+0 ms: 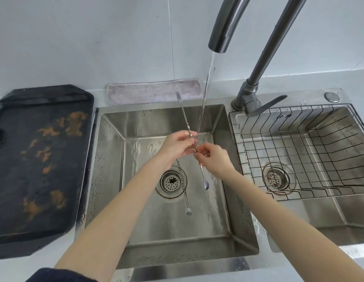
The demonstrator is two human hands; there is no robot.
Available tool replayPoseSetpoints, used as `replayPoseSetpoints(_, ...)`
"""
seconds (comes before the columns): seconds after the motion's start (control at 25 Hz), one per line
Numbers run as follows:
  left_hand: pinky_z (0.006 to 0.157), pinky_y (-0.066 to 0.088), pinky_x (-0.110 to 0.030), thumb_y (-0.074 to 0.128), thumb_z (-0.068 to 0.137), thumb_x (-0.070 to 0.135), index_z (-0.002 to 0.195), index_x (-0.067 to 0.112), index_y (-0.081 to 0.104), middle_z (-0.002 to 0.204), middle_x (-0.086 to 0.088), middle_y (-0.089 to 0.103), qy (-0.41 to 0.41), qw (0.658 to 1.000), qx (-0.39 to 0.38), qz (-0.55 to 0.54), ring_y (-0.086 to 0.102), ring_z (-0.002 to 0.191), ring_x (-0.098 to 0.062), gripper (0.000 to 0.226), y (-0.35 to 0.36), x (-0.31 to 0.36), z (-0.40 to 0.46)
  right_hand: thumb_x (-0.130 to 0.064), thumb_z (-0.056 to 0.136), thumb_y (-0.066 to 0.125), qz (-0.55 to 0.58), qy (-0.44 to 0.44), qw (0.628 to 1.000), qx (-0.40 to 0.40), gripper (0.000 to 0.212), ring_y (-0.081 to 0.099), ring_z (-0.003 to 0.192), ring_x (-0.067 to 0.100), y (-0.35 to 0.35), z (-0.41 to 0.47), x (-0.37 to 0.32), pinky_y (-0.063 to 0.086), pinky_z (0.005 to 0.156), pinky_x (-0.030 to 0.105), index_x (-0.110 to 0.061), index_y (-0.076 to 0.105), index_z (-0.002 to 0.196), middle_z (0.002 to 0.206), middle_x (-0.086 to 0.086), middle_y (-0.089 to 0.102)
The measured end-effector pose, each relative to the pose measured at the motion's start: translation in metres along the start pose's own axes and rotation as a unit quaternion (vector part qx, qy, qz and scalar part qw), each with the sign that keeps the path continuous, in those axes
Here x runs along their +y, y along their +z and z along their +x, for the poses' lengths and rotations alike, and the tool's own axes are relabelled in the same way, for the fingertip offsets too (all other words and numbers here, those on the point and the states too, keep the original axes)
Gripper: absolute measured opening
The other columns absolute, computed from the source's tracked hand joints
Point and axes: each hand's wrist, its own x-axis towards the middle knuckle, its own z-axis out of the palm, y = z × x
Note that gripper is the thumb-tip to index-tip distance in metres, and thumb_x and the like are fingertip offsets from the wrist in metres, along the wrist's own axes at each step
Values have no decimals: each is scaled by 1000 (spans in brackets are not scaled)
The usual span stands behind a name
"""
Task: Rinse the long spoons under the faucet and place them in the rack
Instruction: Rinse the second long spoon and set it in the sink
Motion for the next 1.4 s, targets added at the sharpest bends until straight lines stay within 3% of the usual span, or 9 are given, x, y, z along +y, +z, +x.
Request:
replayPoseSetpoints(0.2, 72, 49, -16, 44, 93, -1, 124, 2, 54, 121, -19, 62, -81, 996, 14, 45, 60, 84, -15, 32, 6, -41, 17, -17, 87, 53, -11, 65, 996, -54, 19, 64, 93, 27, 29, 2, 33, 44, 76, 25, -6, 64, 98, 97, 13, 71)
replayPoseSetpoints(0.36, 79, 48, -21, 45, 93, 1, 125, 4, 53, 107, -9, 61, -159, 987, 2, 38, 59, 80, -13, 33, 8, -69, 26, -17, 86, 53, -24, 115, 989, -86, 17, 62, 95, 29, 48, 5, 61, 39, 71, 23, -9, 64, 95, 98, 15, 69)
replayPoseSetpoints(0.48, 92, 47, -32, 43, 94, 4, 126, 7, 53, 105, -5, 61, -211, 977, 1, 29, 59, 76, -7, 34, 10, -90, 33, -19, 83, 54, -24, 148, 984, -99, 11, 64, 92, 34, 61, 6, 81, 50, 80, 35, -19, 64, 87, 93, 13, 68)
replayPoseSetpoints(0.64, 63, 45, -16, 38, 94, 3, 127, 6, 50, 95, 1, 63, -239, 971, 13, 19, 58, 71, -3, 35, 13, -107, 38, -17, 85, 51, -70, 156, 978, -118, 19, 61, 98, 35, 70, 8, 90, 52, 85, 38, -12, 65, 98, 103, 16, 67)
replayPoseSetpoints(0.72, 60, 43, -16, 39, 94, 4, 126, 8, 50, 83, 4, 60, -249, 968, 13, 9, 57, 69, -4, 34, 15, -110, 38, -15, 86, 50, -82, 157, 976, -126, 21, 60, 101, 36, 73, 9, 94, 51, 87, 38, -11, 64, 100, 106, 16, 67)
replayPoseSetpoints(0.84, 60, 38, -19, 42, 94, 3, 98, 14, 58, 75, 3, 57, -263, 965, 12, -8, 58, 61, -3, 19, 18, -114, 41, -10, 85, 48, -102, 155, 972, -142, 25, 59, 104, 35, 77, 11, 97, 50, 89, 38, -10, 63, 105, 110, 17, 66)
replayPoseSetpoints(1.0, 60, 36, -20, 41, 93, 2, 72, 22, 53, 72, 1, 56, -274, 962, 7, -13, 54, 66, -6, 32, 17, -121, 42, -8, 86, 44, -113, 155, 967, -167, 33, 57, 107, 35, 82, 14, 98, 49, 91, 39, -12, 56, 116, 113, 17, 64)
replayPoseSetpoints(1.2, 63, 45, -23, 40, 93, 4, 101, 14, 55, 75, -1, 57, -298, 953, 21, -49, 55, 70, -11, 20, 13, -129, 43, -7, 88, 39, -126, 151, 964, -181, 34, 55, 113, 35, 83, 14, 96, 47, 94, 39, -8, 55, 118, 120, 19, 62)
replayPoseSetpoints(1.4, 68, 46, -24, 35, 92, -2, 124, 8, 50, 85, 0, 56, -301, 951, 19, -73, 56, 70, -13, 37, 12, -134, 42, -10, 91, 38, -112, 154, 964, -183, 35, 54, 116, 35, 80, 12, 95, 45, 98, 40, -9, 55, 121, 125, 20, 59)
